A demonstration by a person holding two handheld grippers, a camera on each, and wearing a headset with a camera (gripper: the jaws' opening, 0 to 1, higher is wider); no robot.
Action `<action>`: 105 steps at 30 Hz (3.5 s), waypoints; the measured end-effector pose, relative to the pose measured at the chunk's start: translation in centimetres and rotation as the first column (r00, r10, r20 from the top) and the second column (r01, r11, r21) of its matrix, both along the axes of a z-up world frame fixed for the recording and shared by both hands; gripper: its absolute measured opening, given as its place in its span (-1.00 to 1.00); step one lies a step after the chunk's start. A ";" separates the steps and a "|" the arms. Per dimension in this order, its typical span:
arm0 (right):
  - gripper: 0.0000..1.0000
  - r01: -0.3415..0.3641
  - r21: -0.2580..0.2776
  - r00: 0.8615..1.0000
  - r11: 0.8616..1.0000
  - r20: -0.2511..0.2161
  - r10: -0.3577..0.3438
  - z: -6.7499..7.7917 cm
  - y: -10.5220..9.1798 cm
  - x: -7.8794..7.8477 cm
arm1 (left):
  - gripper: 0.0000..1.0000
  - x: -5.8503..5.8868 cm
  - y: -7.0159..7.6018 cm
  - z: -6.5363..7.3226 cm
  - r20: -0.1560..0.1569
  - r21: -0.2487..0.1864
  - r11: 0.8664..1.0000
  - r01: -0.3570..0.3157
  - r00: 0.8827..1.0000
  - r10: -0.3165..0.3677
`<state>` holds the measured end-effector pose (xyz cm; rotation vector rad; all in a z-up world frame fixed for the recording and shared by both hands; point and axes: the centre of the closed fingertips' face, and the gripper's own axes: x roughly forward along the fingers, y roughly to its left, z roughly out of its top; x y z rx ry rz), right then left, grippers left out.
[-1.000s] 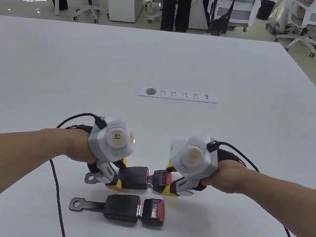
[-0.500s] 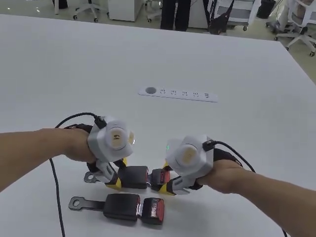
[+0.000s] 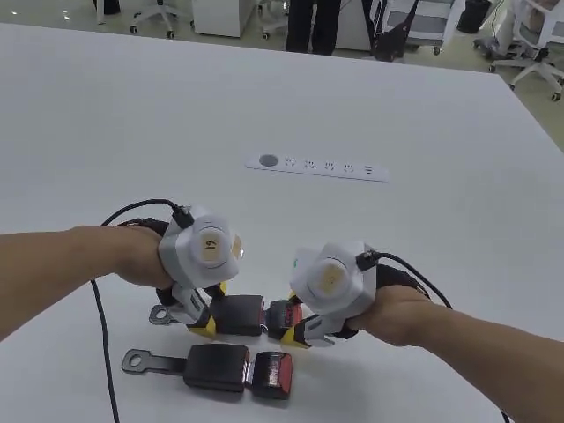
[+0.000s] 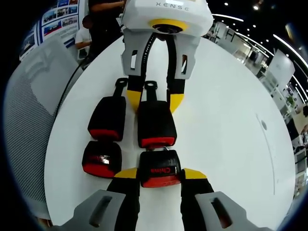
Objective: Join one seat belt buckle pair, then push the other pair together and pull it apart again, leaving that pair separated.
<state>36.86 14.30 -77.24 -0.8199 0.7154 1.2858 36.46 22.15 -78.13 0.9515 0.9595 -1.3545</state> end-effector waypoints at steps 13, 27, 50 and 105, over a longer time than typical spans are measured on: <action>-0.45 0.000 -0.001 1.000 1.000 0.002 0.000 0.1 0.1 0.0 | -0.41 -0.1 0.0 0.1 -0.003 0.010 1.000 0.010 1.000 -0.010; -0.43 0.006 -0.026 1.000 1.000 -0.003 -0.006 0.2 -1.0 0.0 | -0.40 -0.2 0.1 0.2 -0.015 0.033 0.999 -0.012 1.000 0.012; -0.43 -0.021 -0.031 1.000 0.999 -0.019 0.020 0.0 -2.5 -0.5 | -0.38 -0.2 0.1 0.3 -0.014 0.029 0.999 -0.018 1.000 0.018; -0.38 -0.040 -0.135 0.999 0.990 -0.019 0.038 -0.1 -8.9 -0.3 | -0.35 -0.3 -0.1 0.3 -0.012 0.047 0.999 -0.007 1.000 0.007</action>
